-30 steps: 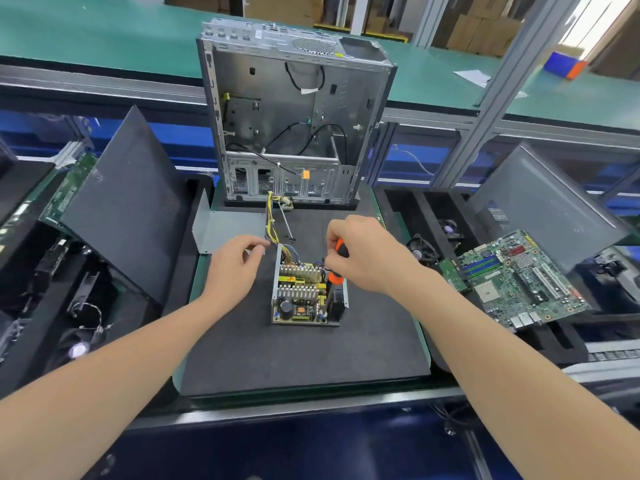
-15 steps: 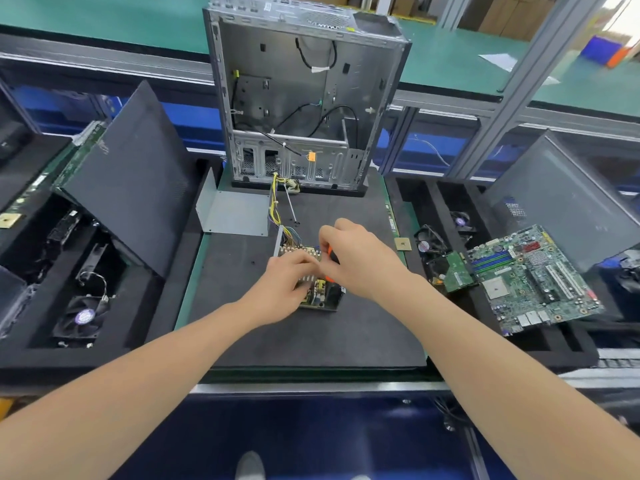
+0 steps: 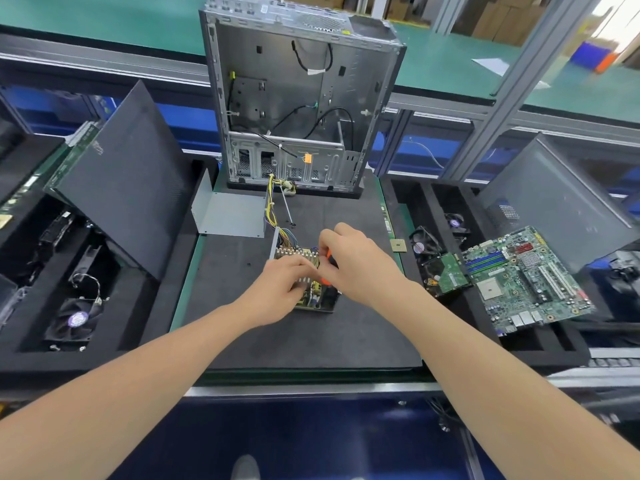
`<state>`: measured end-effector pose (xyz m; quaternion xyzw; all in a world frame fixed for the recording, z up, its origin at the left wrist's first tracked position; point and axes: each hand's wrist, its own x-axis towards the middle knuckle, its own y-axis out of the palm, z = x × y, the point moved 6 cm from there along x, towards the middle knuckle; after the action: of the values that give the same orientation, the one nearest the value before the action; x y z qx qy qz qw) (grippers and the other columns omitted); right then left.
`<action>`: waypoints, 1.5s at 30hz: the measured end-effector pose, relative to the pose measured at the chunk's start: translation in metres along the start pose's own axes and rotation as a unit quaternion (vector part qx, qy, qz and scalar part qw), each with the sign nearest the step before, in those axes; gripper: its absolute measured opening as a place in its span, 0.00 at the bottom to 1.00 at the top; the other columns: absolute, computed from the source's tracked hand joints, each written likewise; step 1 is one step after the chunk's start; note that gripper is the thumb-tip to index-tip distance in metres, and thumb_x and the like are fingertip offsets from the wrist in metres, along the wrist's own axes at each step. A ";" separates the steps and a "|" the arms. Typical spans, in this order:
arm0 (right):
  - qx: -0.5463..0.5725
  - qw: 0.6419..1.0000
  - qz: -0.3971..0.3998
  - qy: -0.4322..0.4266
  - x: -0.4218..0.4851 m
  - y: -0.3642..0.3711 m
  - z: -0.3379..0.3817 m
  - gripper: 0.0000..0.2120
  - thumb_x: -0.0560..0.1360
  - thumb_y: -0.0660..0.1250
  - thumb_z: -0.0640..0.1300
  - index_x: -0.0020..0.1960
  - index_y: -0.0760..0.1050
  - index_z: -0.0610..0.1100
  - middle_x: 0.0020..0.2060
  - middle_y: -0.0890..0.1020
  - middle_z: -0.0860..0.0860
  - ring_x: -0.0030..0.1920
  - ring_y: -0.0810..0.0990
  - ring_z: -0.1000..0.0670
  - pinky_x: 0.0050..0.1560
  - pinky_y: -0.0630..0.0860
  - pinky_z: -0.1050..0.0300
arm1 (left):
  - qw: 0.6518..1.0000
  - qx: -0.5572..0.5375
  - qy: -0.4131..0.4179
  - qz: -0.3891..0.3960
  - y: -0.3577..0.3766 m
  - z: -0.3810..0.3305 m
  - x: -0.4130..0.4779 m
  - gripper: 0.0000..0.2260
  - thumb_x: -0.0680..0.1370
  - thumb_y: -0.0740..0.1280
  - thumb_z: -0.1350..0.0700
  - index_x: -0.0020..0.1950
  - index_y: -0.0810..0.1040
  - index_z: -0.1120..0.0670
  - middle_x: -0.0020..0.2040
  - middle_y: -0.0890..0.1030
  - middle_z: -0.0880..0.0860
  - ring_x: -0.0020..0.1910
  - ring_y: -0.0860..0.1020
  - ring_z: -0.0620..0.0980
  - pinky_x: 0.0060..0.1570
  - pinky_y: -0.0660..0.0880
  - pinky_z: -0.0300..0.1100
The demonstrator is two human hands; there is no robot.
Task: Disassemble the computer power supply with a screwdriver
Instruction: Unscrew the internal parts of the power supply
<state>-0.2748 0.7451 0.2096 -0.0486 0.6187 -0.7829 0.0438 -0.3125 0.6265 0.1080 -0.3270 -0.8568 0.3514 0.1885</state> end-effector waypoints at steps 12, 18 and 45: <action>0.014 0.998 0.057 -0.001 0.012 0.002 0.002 0.11 0.79 0.63 0.50 0.54 0.66 0.46 0.39 0.74 0.49 0.42 0.75 0.41 0.35 0.74 0.49 | 0.997 -0.035 -0.050 -0.047 0.002 0.000 0.014 0.15 0.77 0.76 0.50 0.39 0.73 0.33 0.40 0.80 0.39 0.43 0.77 0.38 0.42 0.69 0.38; -0.155 0.981 -0.018 0.117 0.019 -0.006 -0.004 0.23 0.83 0.57 0.60 0.38 0.61 0.45 0.31 0.64 0.50 0.34 0.71 0.42 0.33 0.64 0.53 | 0.999 -0.017 -0.033 -0.021 0.006 -0.002 0.023 0.05 0.79 0.73 0.50 0.49 0.85 0.51 0.42 0.84 0.46 0.41 0.80 0.48 0.45 0.78 0.50; -0.186 0.977 0.058 0.081 0.020 -0.005 0.010 0.22 0.82 0.55 0.64 0.46 0.66 0.45 0.34 0.70 0.49 0.38 0.74 0.41 0.32 0.65 0.54 | 0.989 -0.145 -0.039 -0.001 0.006 0.010 0.031 0.08 0.68 0.70 0.36 0.33 0.80 0.37 0.36 0.82 0.47 0.39 0.79 0.56 0.41 0.78 0.51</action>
<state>-0.2935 0.7338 0.2172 0.0442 0.7569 -0.6514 0.0291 -0.3374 0.6464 0.0991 -0.3358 -0.9057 0.2361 0.1059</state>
